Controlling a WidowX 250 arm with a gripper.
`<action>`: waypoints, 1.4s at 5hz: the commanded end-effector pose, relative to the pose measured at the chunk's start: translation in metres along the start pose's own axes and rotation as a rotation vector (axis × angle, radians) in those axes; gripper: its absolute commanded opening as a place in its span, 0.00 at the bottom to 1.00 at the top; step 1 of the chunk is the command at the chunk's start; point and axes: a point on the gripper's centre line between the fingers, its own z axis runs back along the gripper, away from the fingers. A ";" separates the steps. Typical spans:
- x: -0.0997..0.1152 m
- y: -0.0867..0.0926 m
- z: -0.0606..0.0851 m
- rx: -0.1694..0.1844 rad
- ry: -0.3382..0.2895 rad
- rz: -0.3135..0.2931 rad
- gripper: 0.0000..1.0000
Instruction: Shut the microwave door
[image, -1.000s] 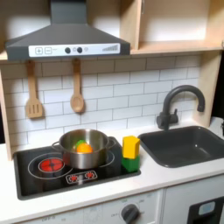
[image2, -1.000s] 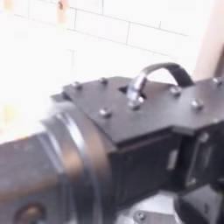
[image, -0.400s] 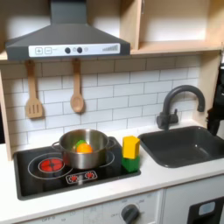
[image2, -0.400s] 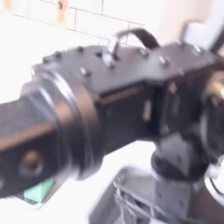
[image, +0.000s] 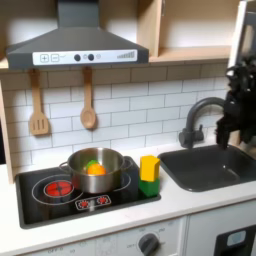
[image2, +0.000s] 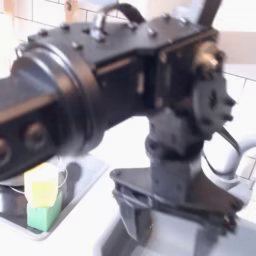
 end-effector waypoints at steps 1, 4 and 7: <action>0.035 0.037 0.001 0.015 -0.027 0.117 1.00; 0.054 0.054 -0.002 0.004 -0.027 0.176 1.00; 0.078 0.006 -0.011 -0.074 -0.005 0.109 1.00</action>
